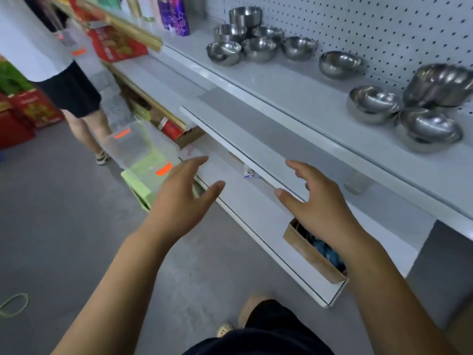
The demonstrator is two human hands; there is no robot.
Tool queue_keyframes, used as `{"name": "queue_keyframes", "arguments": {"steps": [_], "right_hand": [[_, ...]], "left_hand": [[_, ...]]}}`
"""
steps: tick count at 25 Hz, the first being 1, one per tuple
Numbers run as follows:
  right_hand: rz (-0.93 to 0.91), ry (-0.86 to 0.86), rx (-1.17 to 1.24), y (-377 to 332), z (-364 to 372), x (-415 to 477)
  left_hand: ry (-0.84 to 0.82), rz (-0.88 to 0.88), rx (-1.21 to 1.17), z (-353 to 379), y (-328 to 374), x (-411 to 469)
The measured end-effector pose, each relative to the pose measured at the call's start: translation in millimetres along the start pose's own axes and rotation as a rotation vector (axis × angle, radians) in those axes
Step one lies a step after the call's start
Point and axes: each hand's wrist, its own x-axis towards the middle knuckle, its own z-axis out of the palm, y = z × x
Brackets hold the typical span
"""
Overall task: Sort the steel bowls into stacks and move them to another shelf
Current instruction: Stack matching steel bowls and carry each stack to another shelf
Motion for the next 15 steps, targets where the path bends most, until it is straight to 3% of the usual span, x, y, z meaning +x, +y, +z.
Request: {"name": "queue_keyframes", "arguments": {"steps": [6, 15], "right_hand": [[0.004, 0.052, -0.046, -8, 12, 90], [-0.059, 0.045, 0.011, -31, 19, 283]], "left_hand": [[-0.089, 0.053, -0.002, 26, -28, 85], [0.067, 0.051, -0.055, 8, -65, 269]]}}
